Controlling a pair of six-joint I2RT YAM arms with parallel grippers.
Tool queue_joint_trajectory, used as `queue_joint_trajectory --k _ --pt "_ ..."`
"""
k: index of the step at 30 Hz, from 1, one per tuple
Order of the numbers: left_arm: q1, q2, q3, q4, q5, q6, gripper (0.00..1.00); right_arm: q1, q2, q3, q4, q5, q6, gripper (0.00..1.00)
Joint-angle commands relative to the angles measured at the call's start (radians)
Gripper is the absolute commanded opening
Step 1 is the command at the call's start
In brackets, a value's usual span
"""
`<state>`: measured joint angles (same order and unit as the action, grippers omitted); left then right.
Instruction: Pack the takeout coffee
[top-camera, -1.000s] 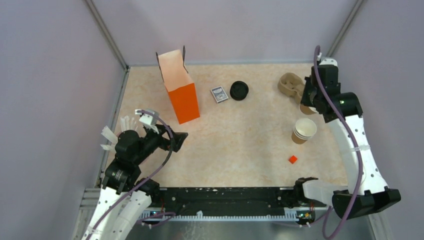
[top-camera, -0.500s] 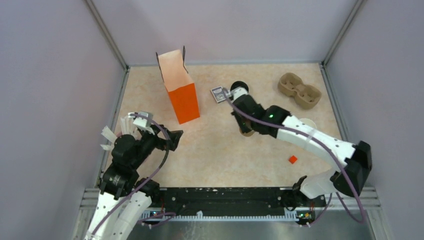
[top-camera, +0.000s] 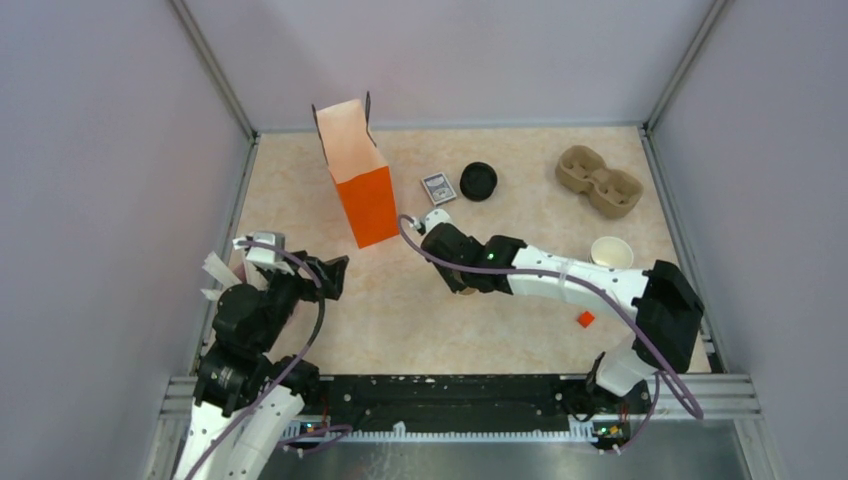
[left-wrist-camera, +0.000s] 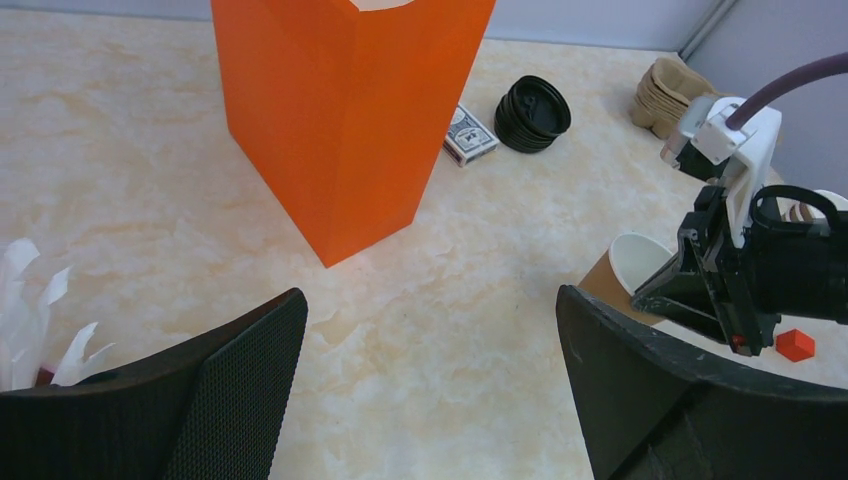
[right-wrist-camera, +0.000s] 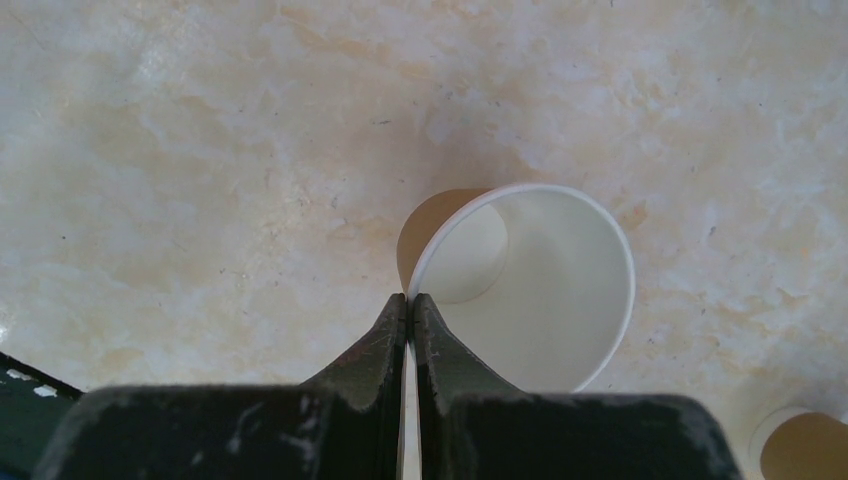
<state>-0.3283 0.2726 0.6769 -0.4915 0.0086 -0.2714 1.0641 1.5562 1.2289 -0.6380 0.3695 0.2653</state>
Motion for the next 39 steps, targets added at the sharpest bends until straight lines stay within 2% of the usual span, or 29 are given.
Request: queue_joint_trajectory --k 1,4,12,16,25,31,35,39 --pt "0.009 0.001 0.02 0.025 -0.033 -0.014 0.99 0.016 0.036 -0.016 0.069 -0.009 0.017 0.0" --pt "0.012 0.008 0.022 0.024 -0.031 -0.012 0.99 0.019 0.055 -0.012 0.062 -0.007 0.022 0.03" --pt "0.014 0.012 0.018 0.027 -0.021 -0.011 0.99 0.028 -0.03 0.023 0.057 -0.039 0.052 0.23" --pt "0.014 0.025 0.018 0.029 -0.014 -0.009 0.99 -0.003 -0.083 0.048 0.066 -0.013 0.06 0.25" --pt "0.014 0.057 0.011 0.039 0.054 -0.004 0.99 -0.352 -0.153 -0.045 0.268 -0.074 0.246 0.23" --pt "0.014 0.078 0.009 0.047 0.112 0.0 0.99 -0.508 -0.046 -0.036 0.377 -0.031 0.374 0.23" --pt "0.012 0.066 0.007 0.052 0.123 0.002 0.99 -0.561 0.086 0.008 0.4 0.06 0.475 0.23" --pt "0.012 0.038 0.002 0.058 0.122 0.003 0.99 -0.605 0.212 0.066 0.449 0.0 0.485 0.26"
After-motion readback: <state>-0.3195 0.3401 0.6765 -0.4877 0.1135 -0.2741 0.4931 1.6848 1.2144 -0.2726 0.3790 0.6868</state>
